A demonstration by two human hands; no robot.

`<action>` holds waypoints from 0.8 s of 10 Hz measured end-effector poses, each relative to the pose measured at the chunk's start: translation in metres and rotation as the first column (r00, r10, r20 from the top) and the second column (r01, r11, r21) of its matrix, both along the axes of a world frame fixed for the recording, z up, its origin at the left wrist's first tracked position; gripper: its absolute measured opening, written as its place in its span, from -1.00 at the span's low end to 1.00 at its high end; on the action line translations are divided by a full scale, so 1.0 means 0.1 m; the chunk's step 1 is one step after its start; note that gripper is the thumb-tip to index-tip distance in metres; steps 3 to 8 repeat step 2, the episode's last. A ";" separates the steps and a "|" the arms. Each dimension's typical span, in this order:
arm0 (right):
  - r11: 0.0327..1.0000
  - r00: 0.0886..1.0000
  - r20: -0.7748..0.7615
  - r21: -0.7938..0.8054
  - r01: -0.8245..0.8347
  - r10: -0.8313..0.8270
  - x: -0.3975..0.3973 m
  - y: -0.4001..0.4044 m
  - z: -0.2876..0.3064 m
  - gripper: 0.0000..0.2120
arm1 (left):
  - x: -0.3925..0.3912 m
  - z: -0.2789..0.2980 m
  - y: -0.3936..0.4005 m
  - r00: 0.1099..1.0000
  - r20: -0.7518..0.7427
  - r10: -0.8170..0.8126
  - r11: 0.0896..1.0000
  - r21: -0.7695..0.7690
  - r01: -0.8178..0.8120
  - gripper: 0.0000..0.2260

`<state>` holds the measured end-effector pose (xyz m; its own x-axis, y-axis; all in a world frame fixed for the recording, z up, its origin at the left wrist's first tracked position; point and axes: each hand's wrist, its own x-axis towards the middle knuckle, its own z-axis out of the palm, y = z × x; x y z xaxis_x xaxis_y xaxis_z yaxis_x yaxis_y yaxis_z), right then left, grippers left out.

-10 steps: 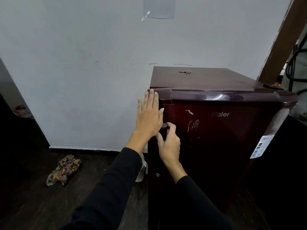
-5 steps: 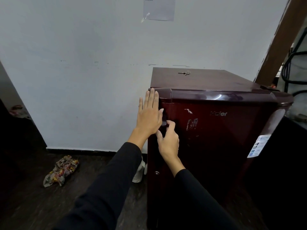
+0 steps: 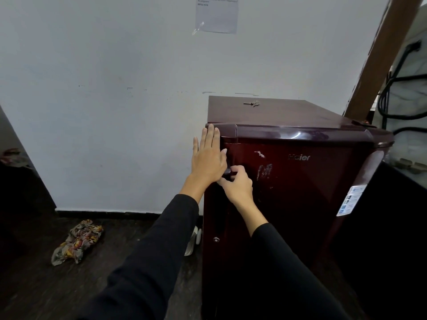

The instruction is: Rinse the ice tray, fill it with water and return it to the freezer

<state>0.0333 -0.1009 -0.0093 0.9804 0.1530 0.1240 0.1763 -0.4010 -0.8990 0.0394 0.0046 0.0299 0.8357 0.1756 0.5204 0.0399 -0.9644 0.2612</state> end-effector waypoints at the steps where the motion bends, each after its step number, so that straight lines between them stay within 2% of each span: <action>1: 0.999 0.999 0.009 -0.002 0.047 -0.047 -0.02 -0.09 0.13 -0.62 | -0.09 0.16 -0.04 0.999 -0.005 -0.054 0.985 -0.165 0.052 -0.53; 2: 0.988 0.974 0.171 0.064 0.141 -0.150 -0.07 -0.18 0.25 -0.75 | -0.25 0.20 -0.12 0.987 0.139 -0.077 0.935 -0.335 0.120 -0.59; 8: 0.988 0.974 0.171 0.064 0.141 -0.150 -0.07 -0.18 0.25 -0.75 | -0.25 0.20 -0.12 0.987 0.139 -0.077 0.935 -0.335 0.120 -0.59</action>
